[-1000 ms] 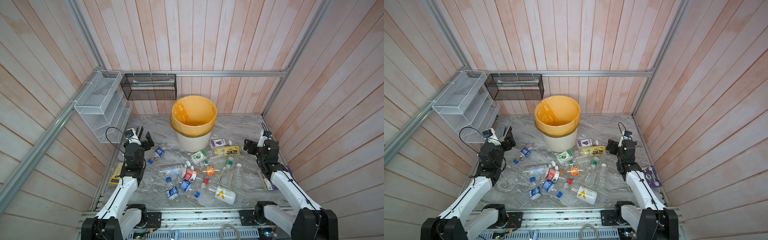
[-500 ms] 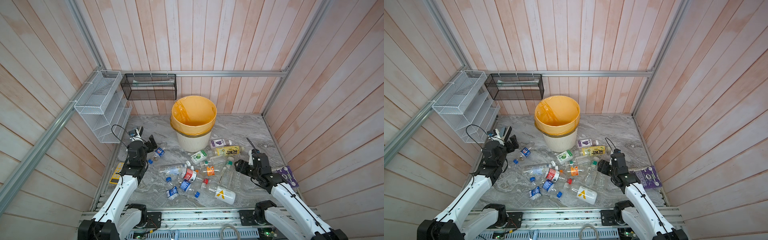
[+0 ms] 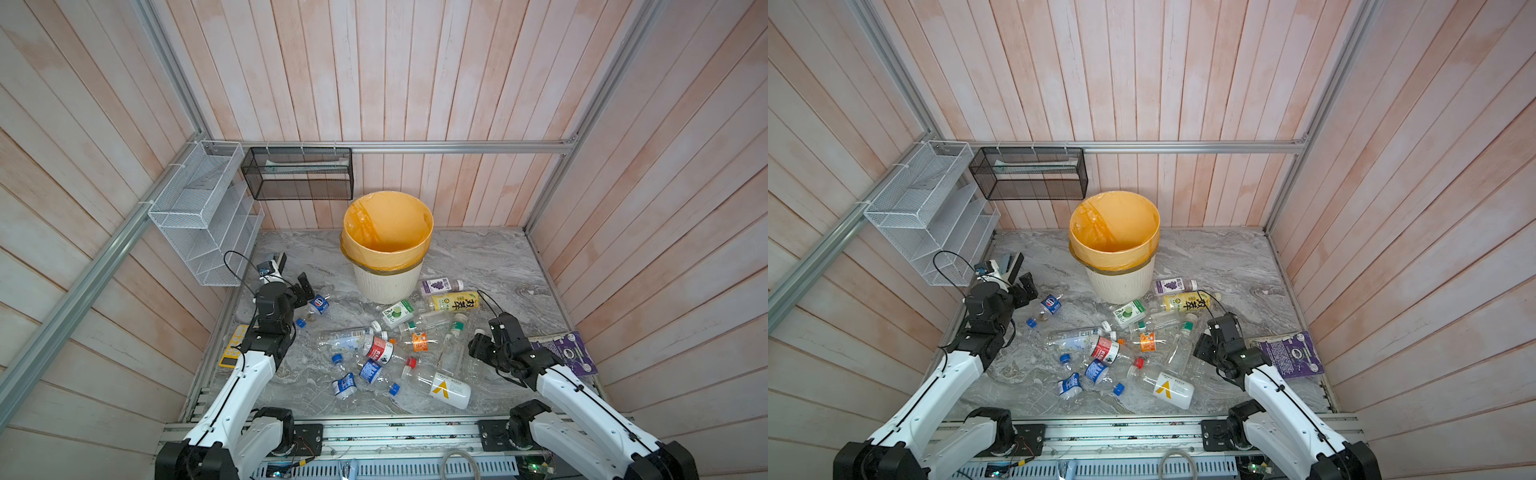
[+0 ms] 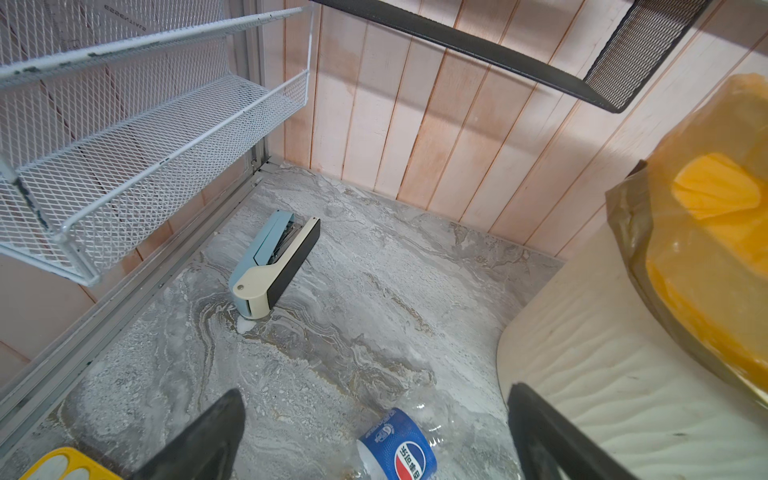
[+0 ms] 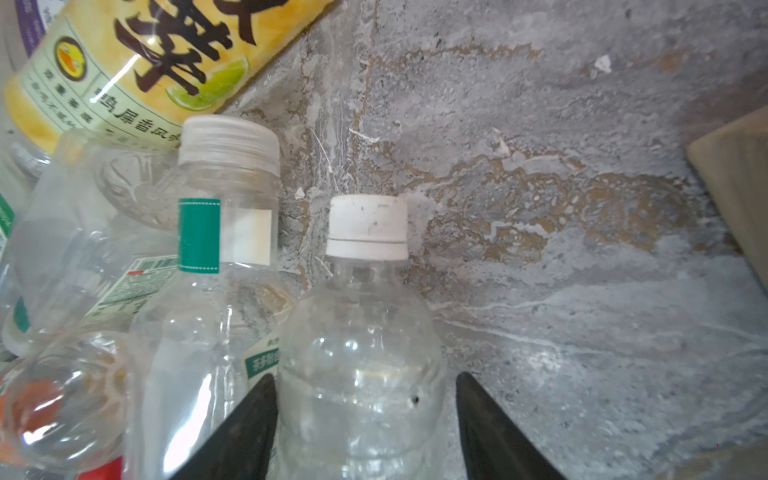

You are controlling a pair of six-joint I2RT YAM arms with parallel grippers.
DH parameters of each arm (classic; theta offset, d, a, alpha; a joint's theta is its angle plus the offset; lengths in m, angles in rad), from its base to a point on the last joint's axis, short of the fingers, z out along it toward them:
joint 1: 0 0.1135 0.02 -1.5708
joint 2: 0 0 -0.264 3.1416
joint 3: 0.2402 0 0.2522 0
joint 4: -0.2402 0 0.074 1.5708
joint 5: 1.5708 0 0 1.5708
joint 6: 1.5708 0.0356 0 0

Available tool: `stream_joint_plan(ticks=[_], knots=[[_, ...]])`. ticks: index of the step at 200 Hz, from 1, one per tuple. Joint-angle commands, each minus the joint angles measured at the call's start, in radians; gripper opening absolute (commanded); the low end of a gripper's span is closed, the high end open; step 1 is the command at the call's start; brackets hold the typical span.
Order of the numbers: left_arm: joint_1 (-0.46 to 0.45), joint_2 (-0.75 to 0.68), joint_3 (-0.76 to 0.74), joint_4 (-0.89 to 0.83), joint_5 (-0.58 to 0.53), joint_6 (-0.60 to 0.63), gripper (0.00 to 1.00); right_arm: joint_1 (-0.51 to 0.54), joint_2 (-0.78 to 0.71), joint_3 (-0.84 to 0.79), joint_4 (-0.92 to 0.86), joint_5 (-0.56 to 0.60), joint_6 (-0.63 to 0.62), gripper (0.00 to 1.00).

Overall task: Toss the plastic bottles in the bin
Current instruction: 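Grasp the clear water bottle with white cap using the right gripper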

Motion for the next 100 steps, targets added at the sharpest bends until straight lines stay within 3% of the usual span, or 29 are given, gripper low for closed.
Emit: stream_joint_plan(ticks=[1,62,100], knots=[[-0.002,-0.008,0.004,-0.006,-0.015,-0.01,1.0,0.011,0.021,-0.02,-0.02,0.025,0.033,0.69],[-0.002,0.021,0.011,-0.015,-0.033,-0.012,1.0,0.012,0.041,-0.066,0.07,0.025,0.074,0.68],[-0.002,0.072,0.056,-0.086,-0.083,-0.039,1.0,0.01,0.021,-0.014,0.065,0.11,0.078,0.53]])
